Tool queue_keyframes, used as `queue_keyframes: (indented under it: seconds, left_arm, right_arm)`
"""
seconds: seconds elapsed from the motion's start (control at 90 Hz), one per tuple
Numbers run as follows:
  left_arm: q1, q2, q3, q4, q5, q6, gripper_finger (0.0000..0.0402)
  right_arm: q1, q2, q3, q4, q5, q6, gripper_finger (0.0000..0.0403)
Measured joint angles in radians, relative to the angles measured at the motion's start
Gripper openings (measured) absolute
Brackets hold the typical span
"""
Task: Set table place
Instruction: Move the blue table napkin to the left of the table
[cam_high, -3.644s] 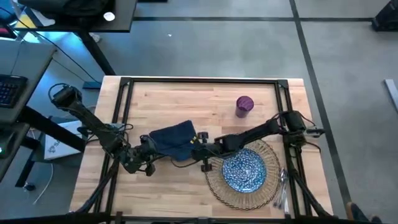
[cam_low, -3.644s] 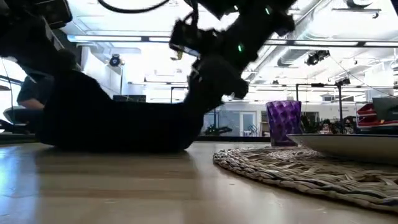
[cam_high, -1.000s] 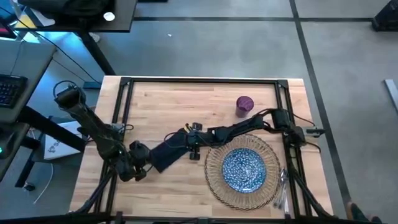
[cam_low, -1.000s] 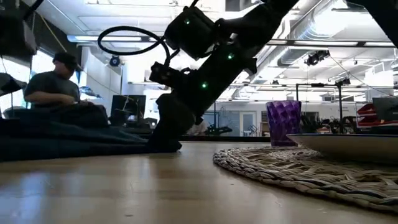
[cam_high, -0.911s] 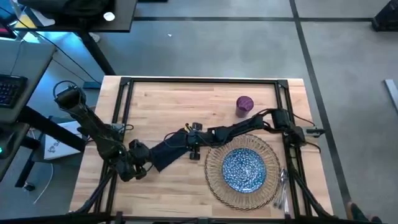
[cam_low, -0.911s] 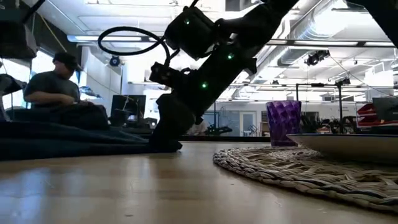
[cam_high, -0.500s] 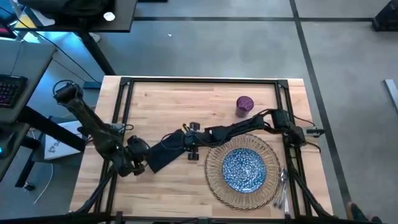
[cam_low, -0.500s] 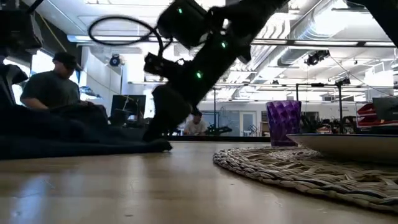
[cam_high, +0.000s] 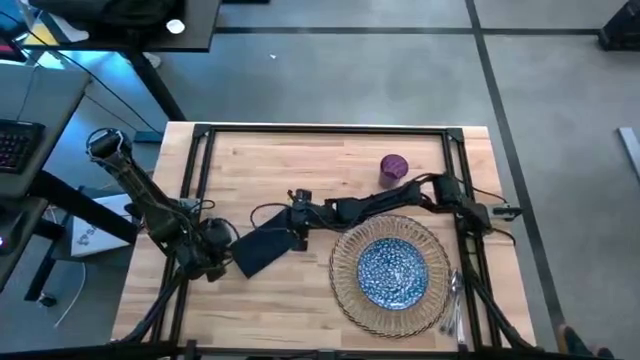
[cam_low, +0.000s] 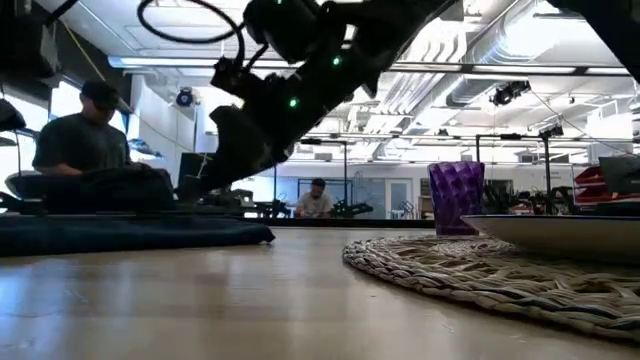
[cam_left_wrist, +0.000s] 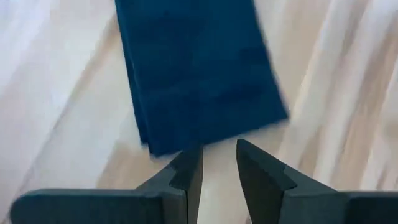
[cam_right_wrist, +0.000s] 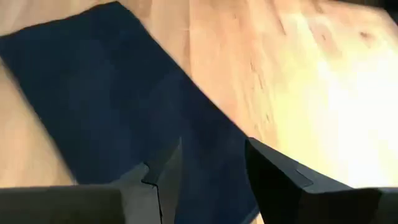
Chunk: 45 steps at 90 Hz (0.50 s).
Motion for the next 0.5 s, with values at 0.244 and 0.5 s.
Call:
queue_keyframes:
  seconds: [0.244, 0.5]
  left_arm:
    - [0.066, 0.09, -0.097, 0.254, -0.223, 0.202, 0.008]
    - [0.161, 0.202, -0.163, 0.407, -0.065, 0.231, 0.0081]
  right_arm:
    - [0.033, 0.014, 0.0, 0.008, -0.205, 0.03, 0.0146]
    - [0.055, 0.036, -0.001, -0.068, -0.128, -0.006, 0.0146]
